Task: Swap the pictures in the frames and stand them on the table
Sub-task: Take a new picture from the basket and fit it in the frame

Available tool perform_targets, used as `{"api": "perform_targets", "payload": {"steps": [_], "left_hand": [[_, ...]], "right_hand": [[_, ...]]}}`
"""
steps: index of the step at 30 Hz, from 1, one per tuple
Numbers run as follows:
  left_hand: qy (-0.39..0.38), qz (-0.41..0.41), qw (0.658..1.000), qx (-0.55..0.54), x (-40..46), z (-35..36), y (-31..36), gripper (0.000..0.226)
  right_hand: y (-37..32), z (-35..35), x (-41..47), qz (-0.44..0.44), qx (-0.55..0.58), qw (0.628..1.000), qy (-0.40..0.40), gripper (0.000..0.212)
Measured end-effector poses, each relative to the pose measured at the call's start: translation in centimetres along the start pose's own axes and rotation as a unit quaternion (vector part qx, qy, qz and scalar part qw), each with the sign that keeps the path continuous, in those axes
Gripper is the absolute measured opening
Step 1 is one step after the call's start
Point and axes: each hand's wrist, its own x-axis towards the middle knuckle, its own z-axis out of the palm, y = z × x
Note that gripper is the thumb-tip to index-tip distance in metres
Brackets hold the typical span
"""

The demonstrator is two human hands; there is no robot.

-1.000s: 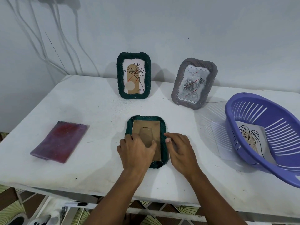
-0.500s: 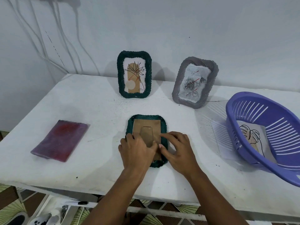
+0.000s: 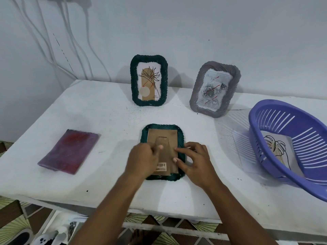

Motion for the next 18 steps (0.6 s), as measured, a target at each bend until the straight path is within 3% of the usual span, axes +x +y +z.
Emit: {"api": "perform_targets", "payload": {"steps": [2, 8, 18], "left_hand": [[-0.033, 0.019, 0.999, -0.036, 0.6, -2.4, -1.4, 0.023], [-0.156, 0.074, 0.985, -0.008, 1.1, -4.5, -4.9, 0.049], [-0.163, 0.137, 0.977, 0.022, 1.2, -3.9, -5.0, 0.081]], "right_hand": [[-0.1, 0.0, 0.0, 0.001, 0.001, 1.0, -0.002, 0.036], [-0.2, 0.0, -0.1, 0.011, 0.003, 1.0, -0.012, 0.036], [-0.4, 0.2, -0.4, 0.008, -0.023, 1.0, -0.005, 0.034]]}}
